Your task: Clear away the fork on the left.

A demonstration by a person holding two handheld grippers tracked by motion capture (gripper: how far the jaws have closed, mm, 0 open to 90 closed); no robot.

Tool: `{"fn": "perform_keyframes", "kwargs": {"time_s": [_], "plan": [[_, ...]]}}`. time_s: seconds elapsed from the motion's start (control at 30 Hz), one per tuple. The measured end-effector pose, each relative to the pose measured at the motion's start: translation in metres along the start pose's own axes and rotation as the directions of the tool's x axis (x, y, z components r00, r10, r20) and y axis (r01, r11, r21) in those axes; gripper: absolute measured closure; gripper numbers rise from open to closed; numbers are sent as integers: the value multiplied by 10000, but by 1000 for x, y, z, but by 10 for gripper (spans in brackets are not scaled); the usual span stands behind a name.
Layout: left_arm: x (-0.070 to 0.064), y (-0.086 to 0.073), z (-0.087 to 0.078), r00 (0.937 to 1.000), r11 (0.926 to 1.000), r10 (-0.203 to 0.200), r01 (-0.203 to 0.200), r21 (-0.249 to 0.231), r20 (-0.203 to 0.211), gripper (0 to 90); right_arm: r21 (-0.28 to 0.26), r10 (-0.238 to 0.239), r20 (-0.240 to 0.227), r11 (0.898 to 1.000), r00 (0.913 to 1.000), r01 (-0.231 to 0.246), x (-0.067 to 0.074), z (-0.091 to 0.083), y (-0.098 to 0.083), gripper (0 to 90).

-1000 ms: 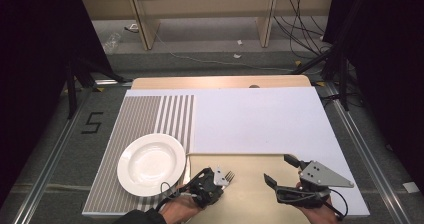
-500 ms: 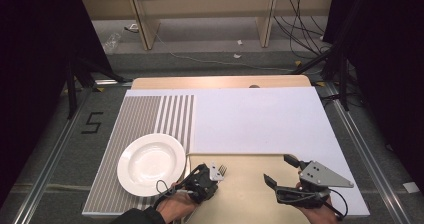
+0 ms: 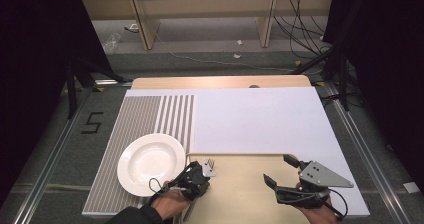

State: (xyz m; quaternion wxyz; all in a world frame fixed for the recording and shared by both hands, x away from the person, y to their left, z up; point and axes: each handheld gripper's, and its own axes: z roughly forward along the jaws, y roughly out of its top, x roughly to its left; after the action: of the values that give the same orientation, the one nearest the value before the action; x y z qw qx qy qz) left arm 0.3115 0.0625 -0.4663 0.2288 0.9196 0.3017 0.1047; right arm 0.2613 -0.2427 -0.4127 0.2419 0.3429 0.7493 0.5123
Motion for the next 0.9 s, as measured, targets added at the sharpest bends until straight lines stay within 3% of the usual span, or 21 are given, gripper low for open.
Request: {"fn": "perform_keyframes", "kwargs": {"time_s": [0.8,0.9], "plan": [[16,-16,-8,9984,9986,-513,516,119,-226,892,-68,29,-13,10000,10000,-29,0,0,0,172],[17,-18,-9,9983,9982,-573,575,153,-111,891,-70,15,-8,10000,10000,-16,0,0,0,172]]}}
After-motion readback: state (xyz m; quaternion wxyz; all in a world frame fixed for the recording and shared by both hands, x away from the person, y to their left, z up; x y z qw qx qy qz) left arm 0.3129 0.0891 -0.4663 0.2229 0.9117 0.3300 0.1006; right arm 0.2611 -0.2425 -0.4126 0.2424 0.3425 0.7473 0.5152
